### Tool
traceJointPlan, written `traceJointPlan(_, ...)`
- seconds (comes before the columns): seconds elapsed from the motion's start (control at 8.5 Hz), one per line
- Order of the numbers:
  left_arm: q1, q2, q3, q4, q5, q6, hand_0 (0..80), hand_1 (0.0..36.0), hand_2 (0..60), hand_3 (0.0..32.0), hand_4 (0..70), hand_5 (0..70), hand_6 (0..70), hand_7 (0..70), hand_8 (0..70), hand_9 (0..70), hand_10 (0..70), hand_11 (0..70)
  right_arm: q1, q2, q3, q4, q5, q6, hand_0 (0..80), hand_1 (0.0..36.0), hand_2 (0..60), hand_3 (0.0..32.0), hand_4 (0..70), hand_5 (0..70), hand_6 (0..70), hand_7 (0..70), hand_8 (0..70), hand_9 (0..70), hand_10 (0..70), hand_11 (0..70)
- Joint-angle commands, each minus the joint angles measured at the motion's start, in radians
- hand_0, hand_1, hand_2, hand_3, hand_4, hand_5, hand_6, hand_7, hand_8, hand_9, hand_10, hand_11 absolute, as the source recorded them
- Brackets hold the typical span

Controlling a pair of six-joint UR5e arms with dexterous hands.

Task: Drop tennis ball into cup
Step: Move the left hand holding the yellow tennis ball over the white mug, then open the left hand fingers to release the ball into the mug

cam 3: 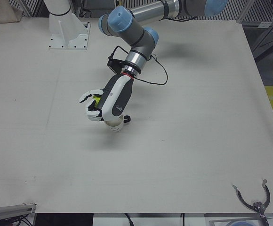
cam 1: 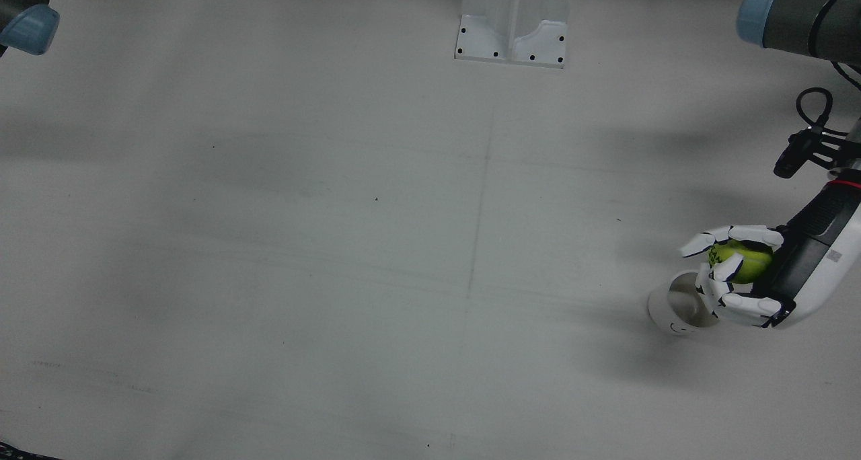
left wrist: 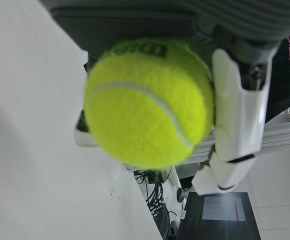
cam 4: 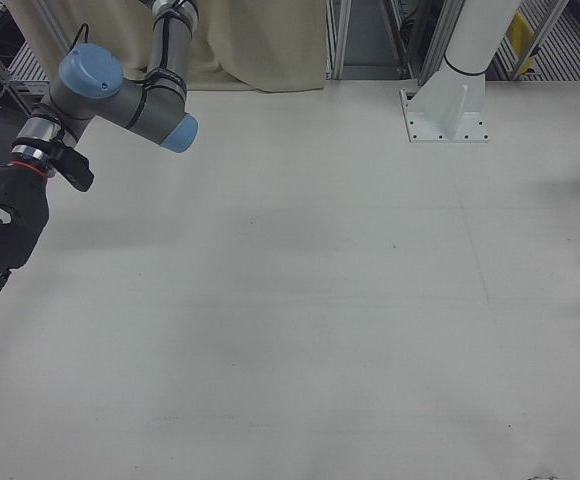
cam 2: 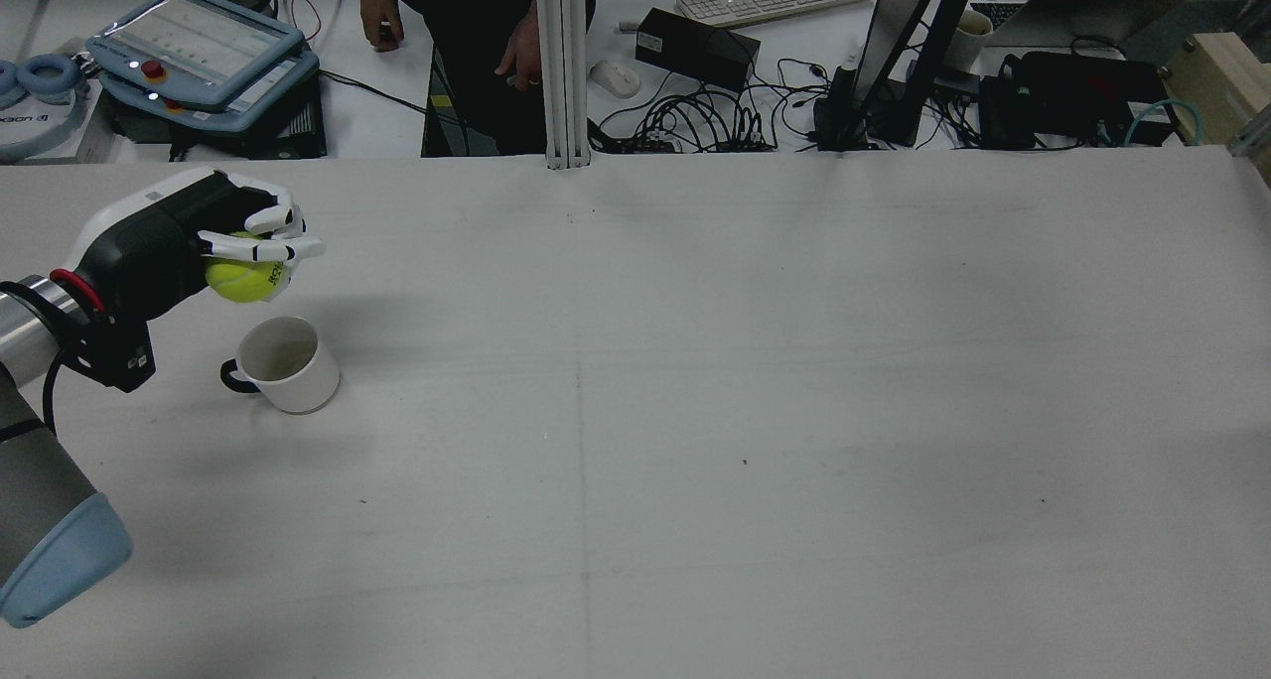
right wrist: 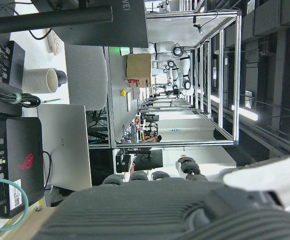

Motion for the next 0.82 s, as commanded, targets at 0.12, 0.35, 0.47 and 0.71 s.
traceJointPlan(0.12, -0.004, 0.004, 0.050, -0.090, 0.001, -0.003, 60.6, 36.0, 60.0, 0.0, 69.3, 68.0, 70.0, 70.0, 70.0, 70.0, 54.8, 70.0, 0.000, 0.000, 0.000, 0.000, -0.001, 0.000, 0.0, 0.0, 0.0, 0.0, 0.0, 0.0, 0.0, 0.0, 0.0, 0.0, 0.0, 0.0)
traceJointPlan(0.35, -0.004, 0.045, 0.044, -0.124, 0.007, -0.004, 80.0, 36.0, 60.0, 0.0, 33.5, 68.9, 62.0, 53.6, 36.2, 44.3, 20.1, 32.8, 0.000, 0.000, 0.000, 0.000, -0.001, 0.000, 0.0, 0.0, 0.0, 0.0, 0.0, 0.0, 0.0, 0.0, 0.0, 0.0, 0.0, 0.0)
traceJointPlan(0.47, -0.002, 0.078, 0.041, -0.170, 0.008, -0.006, 80.0, 36.0, 60.0, 0.0, 23.3, 58.7, 33.7, 38.2, 20.9, 28.3, 12.6, 22.3, 0.000, 0.000, 0.000, 0.000, 0.001, 0.000, 0.0, 0.0, 0.0, 0.0, 0.0, 0.0, 0.0, 0.0, 0.0, 0.0, 0.0, 0.0)
traceJointPlan(0.71, -0.004, 0.094, 0.029, -0.186, 0.008, -0.006, 79.3, 36.0, 60.0, 0.0, 14.4, 64.7, 16.3, 28.4, 10.6, 17.0, 9.0, 16.9, 0.000, 0.000, 0.000, 0.000, -0.001, 0.000, 0.0, 0.0, 0.0, 0.0, 0.0, 0.0, 0.0, 0.0, 0.0, 0.0, 0.0, 0.0)
